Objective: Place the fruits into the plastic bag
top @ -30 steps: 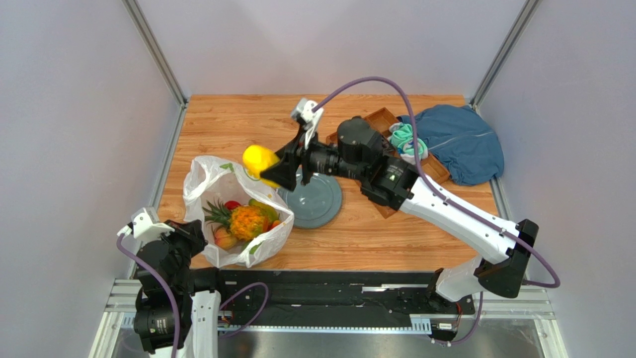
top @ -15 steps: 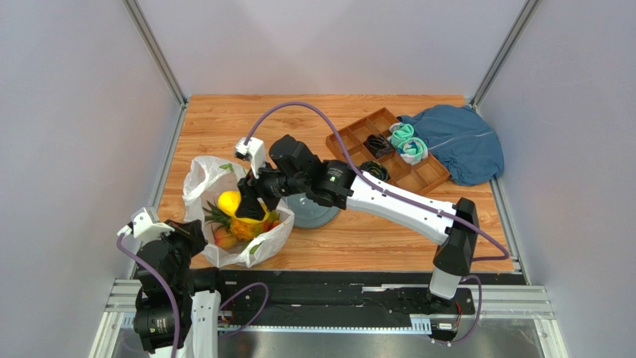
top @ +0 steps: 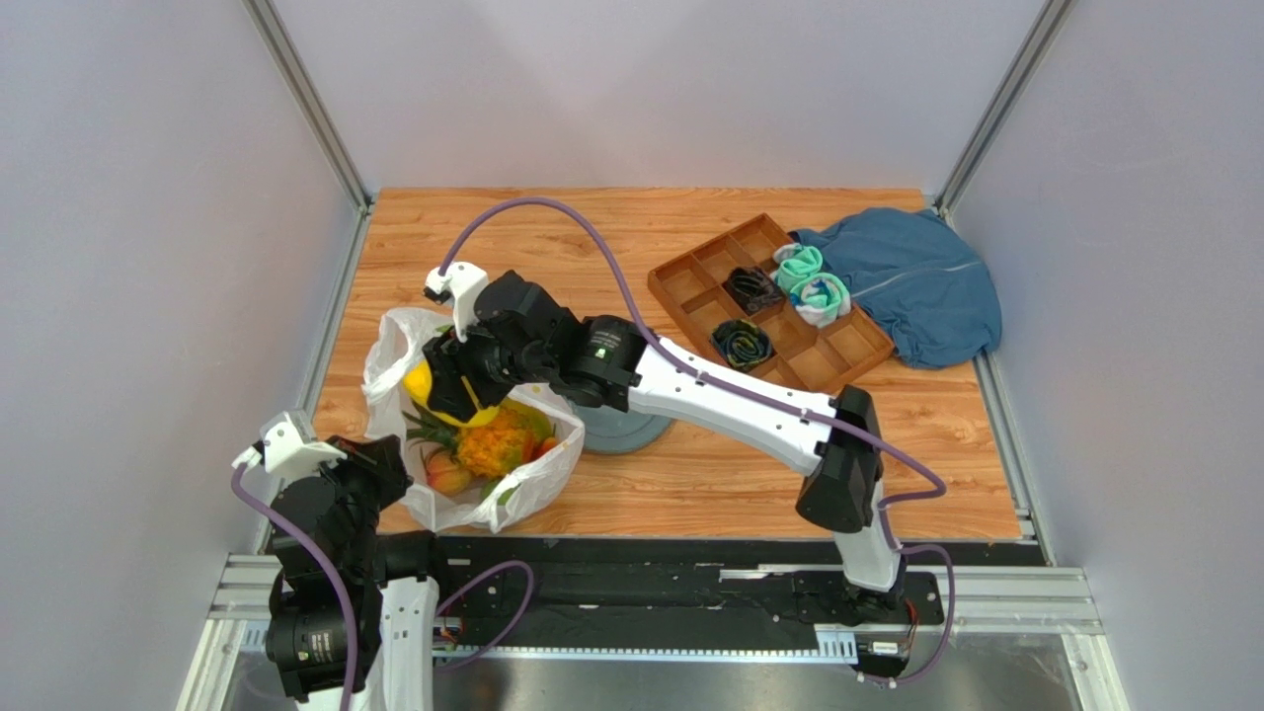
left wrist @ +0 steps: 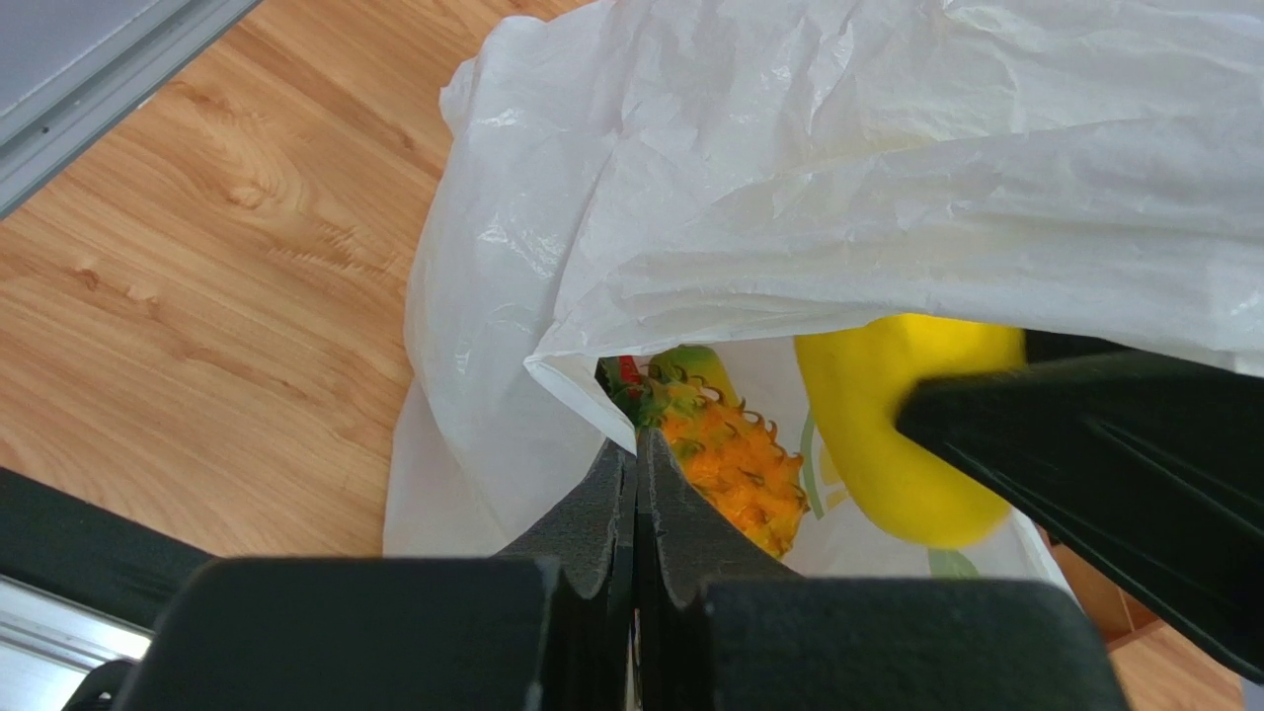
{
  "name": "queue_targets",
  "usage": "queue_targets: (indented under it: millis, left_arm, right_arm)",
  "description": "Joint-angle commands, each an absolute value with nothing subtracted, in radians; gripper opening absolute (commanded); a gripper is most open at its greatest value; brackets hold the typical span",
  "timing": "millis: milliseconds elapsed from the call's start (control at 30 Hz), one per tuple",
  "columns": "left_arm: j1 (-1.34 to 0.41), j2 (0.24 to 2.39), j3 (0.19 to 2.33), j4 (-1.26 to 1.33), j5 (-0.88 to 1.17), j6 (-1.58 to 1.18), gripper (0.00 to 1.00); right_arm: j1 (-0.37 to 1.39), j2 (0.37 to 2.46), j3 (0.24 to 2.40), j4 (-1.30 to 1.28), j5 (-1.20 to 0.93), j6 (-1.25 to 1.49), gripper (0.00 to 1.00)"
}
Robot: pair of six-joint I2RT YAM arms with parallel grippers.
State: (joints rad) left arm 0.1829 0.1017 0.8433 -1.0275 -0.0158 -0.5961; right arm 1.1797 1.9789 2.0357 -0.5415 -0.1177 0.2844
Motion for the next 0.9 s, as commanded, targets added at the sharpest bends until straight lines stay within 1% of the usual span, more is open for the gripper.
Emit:
queue_targets:
  millis: [0, 67, 100, 133, 200, 233, 267, 367, 433, 633, 733, 867]
  left_arm:
    - [0.181, 0.097, 0.842, -0.999, 0.012, -0.583, 0.0]
    - [0.181, 0.097, 0.841, -0.997, 0.015, -0.581, 0.0]
    - [0.181, 0.1, 0.841, -0.996, 0.017, -0.58, 0.0]
    - [0.181, 0.1, 0.841, -0.996, 0.02, -0.578, 0.0]
    - [0.181, 0.101, 0.841, -0.996, 0.02, -0.578, 0.0]
    - [0.181, 0.103, 0.842, -0.996, 0.021, -0.578, 0.0]
    - [0.181, 0.103, 0.841, -0.996, 0.021, -0.578, 0.0]
    - [0.181, 0.103, 0.841, -0.994, 0.023, -0.577, 0.0]
    - [0.181, 0.107, 0.841, -0.994, 0.023, -0.577, 0.0]
    - [0.18, 0.115, 0.842, -0.994, 0.023, -0.575, 0.0]
    - [0.181, 0.118, 0.842, -0.997, 0.017, -0.58, 0.0]
    - [0.179, 0.123, 0.842, -0.999, 0.009, -0.583, 0.0]
  right_arm:
    - [1.18, 2.052, 2.117, -0.488, -0.015, 0.348, 0.24]
    - [1.18, 2.078, 2.169, -0.494, -0.02, 0.342, 0.38]
    - [1.181, 2.095, 2.189, -0.512, -0.024, 0.328, 0.47]
    - [1.18, 2.103, 2.201, -0.518, -0.028, 0.322, 0.58]
    - [1.18, 2.103, 2.209, -0.523, -0.025, 0.314, 0.65]
    - [1.18, 2.099, 2.204, -0.52, -0.026, 0.308, 0.72]
    - [1.18, 2.097, 2.195, -0.517, -0.028, 0.305, 0.75]
    - [1.181, 2.086, 2.18, -0.5, -0.043, 0.305, 0.81]
    - [1.18, 2.08, 2.175, -0.486, -0.054, 0.301, 0.83]
    - [1.18, 2.03, 2.154, -0.46, -0.115, 0.279, 0.83]
    - [1.18, 1.948, 2.12, -0.462, -0.162, 0.278, 0.82]
    - [1.18, 1.746, 2.024, -0.463, -0.146, 0.29, 0.82]
